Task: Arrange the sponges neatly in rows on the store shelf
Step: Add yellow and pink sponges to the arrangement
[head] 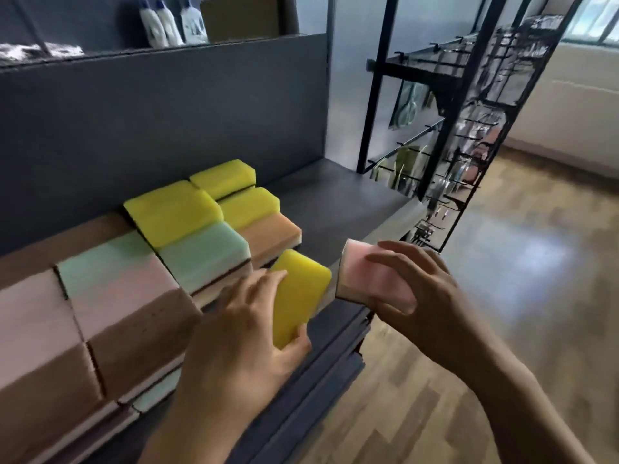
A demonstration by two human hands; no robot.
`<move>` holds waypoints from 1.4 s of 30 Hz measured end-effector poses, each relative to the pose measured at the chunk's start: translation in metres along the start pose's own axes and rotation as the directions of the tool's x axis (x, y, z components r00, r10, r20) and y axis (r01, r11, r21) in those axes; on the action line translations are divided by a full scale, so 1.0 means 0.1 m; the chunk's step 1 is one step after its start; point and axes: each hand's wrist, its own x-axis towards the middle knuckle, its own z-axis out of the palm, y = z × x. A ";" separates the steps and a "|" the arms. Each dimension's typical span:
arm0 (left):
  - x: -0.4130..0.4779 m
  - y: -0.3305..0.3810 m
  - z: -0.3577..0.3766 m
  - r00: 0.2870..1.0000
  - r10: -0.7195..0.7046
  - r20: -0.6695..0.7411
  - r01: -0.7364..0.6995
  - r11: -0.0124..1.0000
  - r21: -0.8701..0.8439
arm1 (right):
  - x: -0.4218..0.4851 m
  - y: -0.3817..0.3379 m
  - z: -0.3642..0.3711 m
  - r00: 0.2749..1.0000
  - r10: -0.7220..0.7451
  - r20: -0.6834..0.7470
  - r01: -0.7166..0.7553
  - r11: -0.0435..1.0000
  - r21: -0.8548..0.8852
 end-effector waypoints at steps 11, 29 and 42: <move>0.43 -0.11 -0.11 0.978 -0.196 -0.075 0.201 0.977 0.068 | 1.11 0.22 0.38 0.955 -0.279 0.102 0.266 0.956 0.128; 0.80 -0.31 -0.21 0.840 -0.530 -0.118 0.541 0.835 0.102 | 2.00 0.17 0.80 0.831 -0.529 0.170 0.458 0.825 0.332; 0.81 -0.22 -0.07 0.846 -0.501 -0.181 0.530 0.826 0.193 | 2.14 0.27 0.86 0.765 -0.610 0.207 0.501 0.765 0.405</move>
